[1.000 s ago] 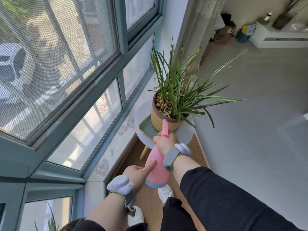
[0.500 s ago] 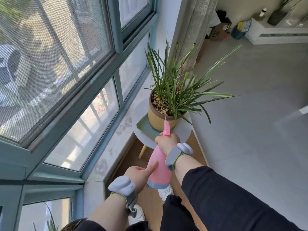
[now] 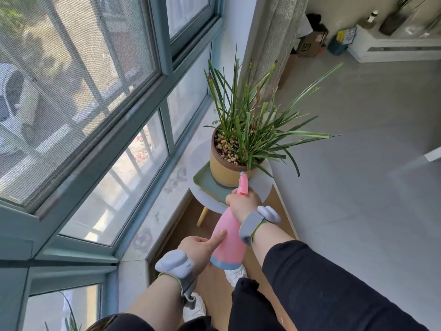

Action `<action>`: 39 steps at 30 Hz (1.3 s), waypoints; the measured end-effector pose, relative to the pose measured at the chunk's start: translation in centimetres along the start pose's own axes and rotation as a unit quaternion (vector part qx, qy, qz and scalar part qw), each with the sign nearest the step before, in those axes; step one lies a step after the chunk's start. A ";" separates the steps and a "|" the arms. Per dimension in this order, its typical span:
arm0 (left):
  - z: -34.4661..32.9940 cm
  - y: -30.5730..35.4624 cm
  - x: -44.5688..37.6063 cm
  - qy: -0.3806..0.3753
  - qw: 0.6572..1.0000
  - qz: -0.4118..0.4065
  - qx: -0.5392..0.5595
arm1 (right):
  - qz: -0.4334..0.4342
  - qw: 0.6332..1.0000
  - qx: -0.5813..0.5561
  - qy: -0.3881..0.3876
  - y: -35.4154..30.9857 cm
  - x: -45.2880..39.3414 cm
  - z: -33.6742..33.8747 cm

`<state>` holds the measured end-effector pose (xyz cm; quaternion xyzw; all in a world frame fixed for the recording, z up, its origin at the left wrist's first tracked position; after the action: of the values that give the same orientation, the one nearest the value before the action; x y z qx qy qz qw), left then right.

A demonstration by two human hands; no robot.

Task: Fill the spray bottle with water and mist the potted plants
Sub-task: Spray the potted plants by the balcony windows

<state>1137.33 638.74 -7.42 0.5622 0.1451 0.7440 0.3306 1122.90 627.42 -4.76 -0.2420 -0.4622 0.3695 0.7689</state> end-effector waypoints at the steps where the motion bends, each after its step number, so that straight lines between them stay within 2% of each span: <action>1: -0.1 0.1 0.0 -0.002 1.000 -0.003 -0.003 | 0.001 1.000 0.003 0.000 0.0 -0.1 0.1; 13: -0.8 0.5 -0.7 -0.022 0.999 -0.012 -0.032 | -0.001 1.000 0.019 0.016 0.5 -1.2 1.2; 18: -0.9 1.0 -1.0 -0.021 0.999 -0.023 -0.028 | -0.015 0.998 -0.058 0.030 0.9 -1.6 1.4; 23: -1.2 1.2 -1.3 -0.027 0.999 -0.034 -0.030 | -0.009 0.998 -0.045 0.053 1.1 -2.1 1.9; 28: -1.4 1.7 -1.3 -0.032 0.998 -0.039 -0.025 | -0.007 0.999 -0.035 0.036 0.9 -2.5 2.2; 32: -1.5 1.7 -1.4 -0.033 0.998 -0.043 -0.033 | -0.008 0.998 -0.035 0.056 1.0 -2.7 2.7; 36: -1.5 1.5 -1.7 -0.031 0.998 -0.042 -0.038 | -0.004 0.999 -0.023 0.022 0.6 -2.8 2.4; 39: -1.6 1.3 -1.6 -0.033 0.998 -0.043 -0.033 | -0.010 0.999 -0.029 0.025 0.7 -2.6 2.8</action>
<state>1135.63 636.94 -8.36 0.5685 0.1338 0.7143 0.3856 1119.42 625.90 -5.32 -0.2685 -0.4554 0.3418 0.7770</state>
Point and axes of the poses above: each hand's wrist, its own x-axis away from the middle knuckle, its own z-axis out of the back of the hand, y = z × x, the point moved 7 cm from there along -x, towards the middle knuckle, and after that the axes turned 9 degrees about -x, right-handed, at the moved point
